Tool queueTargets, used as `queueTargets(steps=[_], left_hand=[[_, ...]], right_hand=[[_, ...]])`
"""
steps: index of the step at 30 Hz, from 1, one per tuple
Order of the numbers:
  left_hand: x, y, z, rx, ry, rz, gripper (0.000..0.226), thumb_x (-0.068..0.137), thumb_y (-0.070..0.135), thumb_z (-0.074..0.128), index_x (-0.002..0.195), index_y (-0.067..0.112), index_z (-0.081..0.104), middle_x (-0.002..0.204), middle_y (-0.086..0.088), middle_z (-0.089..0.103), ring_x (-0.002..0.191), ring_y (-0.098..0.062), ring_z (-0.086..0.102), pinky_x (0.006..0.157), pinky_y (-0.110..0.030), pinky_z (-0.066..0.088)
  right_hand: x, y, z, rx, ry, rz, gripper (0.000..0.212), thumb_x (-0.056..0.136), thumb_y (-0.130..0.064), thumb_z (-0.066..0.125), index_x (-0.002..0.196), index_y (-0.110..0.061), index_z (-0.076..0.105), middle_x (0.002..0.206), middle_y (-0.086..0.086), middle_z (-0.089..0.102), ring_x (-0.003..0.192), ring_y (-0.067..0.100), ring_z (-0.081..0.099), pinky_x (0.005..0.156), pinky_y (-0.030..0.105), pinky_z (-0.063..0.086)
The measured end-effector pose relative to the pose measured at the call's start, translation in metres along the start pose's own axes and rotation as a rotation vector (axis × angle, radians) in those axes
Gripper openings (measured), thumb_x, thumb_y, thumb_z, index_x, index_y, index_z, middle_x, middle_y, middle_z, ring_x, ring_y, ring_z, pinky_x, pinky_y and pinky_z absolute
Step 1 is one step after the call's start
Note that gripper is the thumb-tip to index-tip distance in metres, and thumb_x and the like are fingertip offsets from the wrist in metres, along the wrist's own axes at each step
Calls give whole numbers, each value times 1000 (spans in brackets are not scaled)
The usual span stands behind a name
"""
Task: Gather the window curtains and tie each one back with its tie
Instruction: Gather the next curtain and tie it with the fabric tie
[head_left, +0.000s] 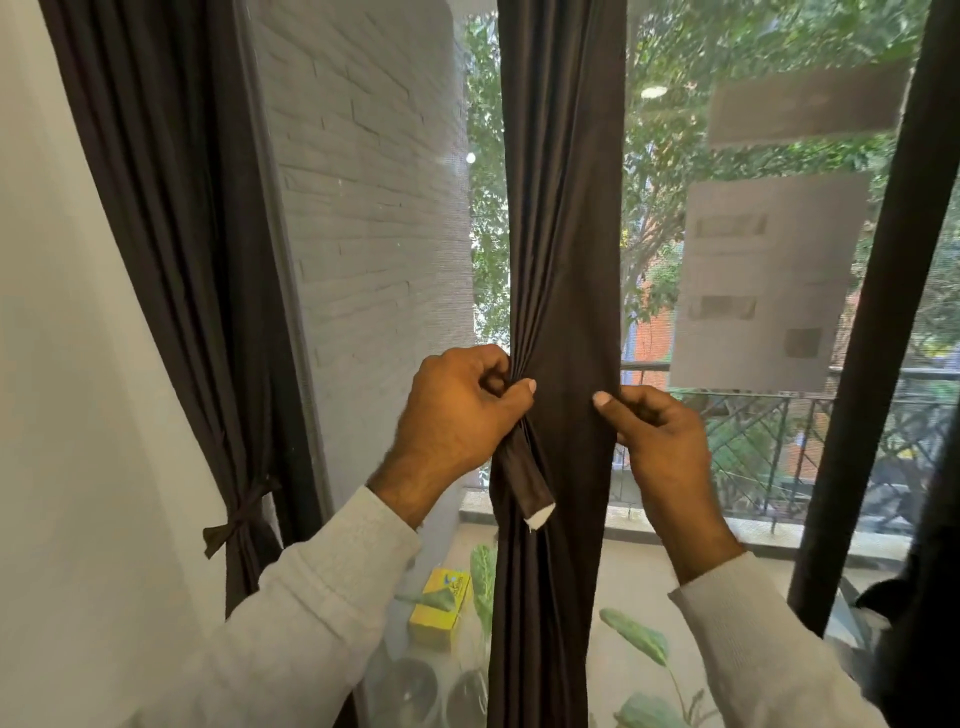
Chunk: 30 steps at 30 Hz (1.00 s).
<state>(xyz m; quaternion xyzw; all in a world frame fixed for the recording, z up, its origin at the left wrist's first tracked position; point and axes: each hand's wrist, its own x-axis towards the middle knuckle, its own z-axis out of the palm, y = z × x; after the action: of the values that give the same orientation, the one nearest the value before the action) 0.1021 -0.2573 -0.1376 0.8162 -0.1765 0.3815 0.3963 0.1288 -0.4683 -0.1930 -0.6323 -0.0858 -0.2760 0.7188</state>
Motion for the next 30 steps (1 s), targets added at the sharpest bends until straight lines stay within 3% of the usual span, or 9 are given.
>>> queueTargets(steps=[2, 5, 8, 16, 21, 23, 26, 28, 30], left_hand=[[-1, 0, -1, 35, 17, 0, 30, 92, 32, 84, 73, 17, 67, 62, 1, 64, 59, -20, 64, 60, -43, 61], [-3, 2, 1, 36, 25, 26, 29, 93, 32, 83, 74, 17, 67, 62, 2, 64, 58, -19, 64, 60, -43, 60], [-5, 5, 3, 53, 41, 60, 27, 93, 34, 83, 77, 17, 70, 63, 4, 65, 60, -16, 64, 62, -41, 61], [-9, 12, 4, -176, -75, 61, 24, 95, 39, 81, 86, 17, 80, 73, 2, 74, 68, -20, 73, 66, -46, 64], [-6, 11, -1, -100, -65, 26, 30, 87, 37, 90, 73, 19, 70, 65, -1, 66, 61, -19, 65, 61, -32, 58], [-4, 8, -4, -103, -88, 8, 32, 90, 33, 88, 71, 17, 68, 64, -5, 66, 63, -25, 67, 65, -38, 62], [-3, 5, -7, -192, -178, -12, 35, 94, 34, 84, 75, 8, 69, 70, -16, 66, 71, -39, 69, 71, -54, 64], [-3, 5, -9, -214, -215, -8, 38, 93, 40, 81, 77, 8, 69, 73, -20, 66, 75, -42, 69, 74, -57, 64], [-4, 5, -9, -193, -211, 3, 37, 93, 39, 82, 76, 9, 68, 71, -18, 66, 74, -39, 69, 74, -54, 64]], right_hand=[[-18, 3, 7, -145, 140, -161, 6, 95, -20, 80, 101, -18, 80, 86, -3, 78, 82, 10, 74, 83, 34, 64], [-49, 0, 17, -368, 46, -594, 7, 97, -11, 77, 103, -11, 79, 86, -4, 69, 81, 6, 64, 73, 18, 51], [-54, -6, 15, -447, 116, -646, 13, 100, -13, 72, 111, -10, 78, 90, -4, 64, 81, 4, 59, 73, 23, 51], [-61, 4, 14, -686, -136, -788, 47, 95, -8, 61, 143, -8, 64, 104, 6, 57, 82, 27, 59, 66, 43, 54], [-61, 4, 6, -614, -371, -786, 51, 92, -2, 56, 142, -10, 65, 119, 6, 61, 100, 27, 64, 82, 41, 57], [-56, 3, 1, -483, -274, -742, 41, 95, 1, 56, 130, -10, 73, 118, 5, 63, 111, 22, 63, 91, 36, 55], [-33, 0, -2, -363, 40, -451, 31, 104, -16, 67, 135, -19, 65, 126, -4, 64, 118, 7, 62, 89, 25, 55], [-15, 1, -1, -236, -32, -145, 43, 100, -29, 74, 141, -26, 61, 127, -7, 67, 119, 5, 63, 87, 22, 54], [-6, 6, 0, -246, -103, -81, 26, 98, -30, 76, 123, -24, 72, 110, -6, 76, 105, 10, 72, 89, 38, 62]])
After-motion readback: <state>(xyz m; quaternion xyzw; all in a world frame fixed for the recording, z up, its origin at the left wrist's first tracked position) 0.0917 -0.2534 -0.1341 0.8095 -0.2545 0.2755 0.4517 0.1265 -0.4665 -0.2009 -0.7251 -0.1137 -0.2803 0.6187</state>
